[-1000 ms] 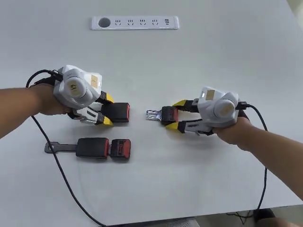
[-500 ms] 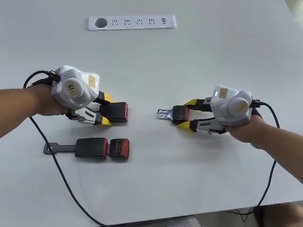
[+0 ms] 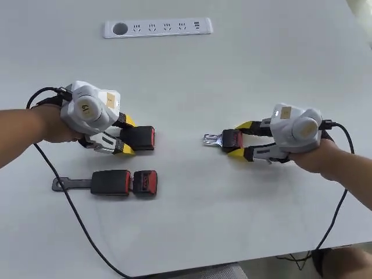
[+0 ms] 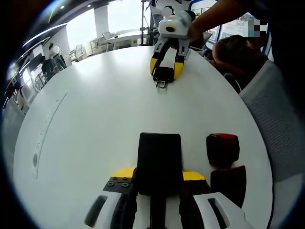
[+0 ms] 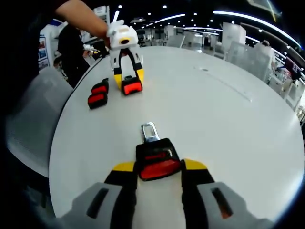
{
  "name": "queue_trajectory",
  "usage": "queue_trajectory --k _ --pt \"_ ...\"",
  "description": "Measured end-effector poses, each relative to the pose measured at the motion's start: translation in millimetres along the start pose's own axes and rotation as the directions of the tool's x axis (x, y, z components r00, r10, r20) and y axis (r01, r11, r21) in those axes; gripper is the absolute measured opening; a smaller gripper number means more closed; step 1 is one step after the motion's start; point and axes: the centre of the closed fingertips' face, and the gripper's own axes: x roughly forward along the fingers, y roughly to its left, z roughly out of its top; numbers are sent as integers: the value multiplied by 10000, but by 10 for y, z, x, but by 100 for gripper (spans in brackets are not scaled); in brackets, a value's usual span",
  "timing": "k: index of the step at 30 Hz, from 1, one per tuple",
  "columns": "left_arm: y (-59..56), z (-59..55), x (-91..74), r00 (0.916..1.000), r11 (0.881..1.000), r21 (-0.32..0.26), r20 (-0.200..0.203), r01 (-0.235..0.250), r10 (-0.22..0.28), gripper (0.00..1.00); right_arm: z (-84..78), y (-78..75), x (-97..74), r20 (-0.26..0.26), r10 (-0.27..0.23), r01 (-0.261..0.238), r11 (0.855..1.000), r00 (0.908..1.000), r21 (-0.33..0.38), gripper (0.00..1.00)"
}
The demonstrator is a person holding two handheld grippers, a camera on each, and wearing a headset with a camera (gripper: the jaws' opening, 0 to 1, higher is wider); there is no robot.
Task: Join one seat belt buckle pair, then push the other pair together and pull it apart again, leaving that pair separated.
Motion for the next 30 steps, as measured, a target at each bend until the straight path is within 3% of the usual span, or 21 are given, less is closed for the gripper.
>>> queue_trajectory --k 21,30 --pt "-8 -4 -5 9998 9996 223 -148 164 -161 34 -305 -107 -380 -316 11 -8 9999 9995 102 36" --pt "-9 -6 -3 9997 9997 155 -167 180 -178 34 -378 -144 -437 -415 182 -178 9998 9990 118 37"
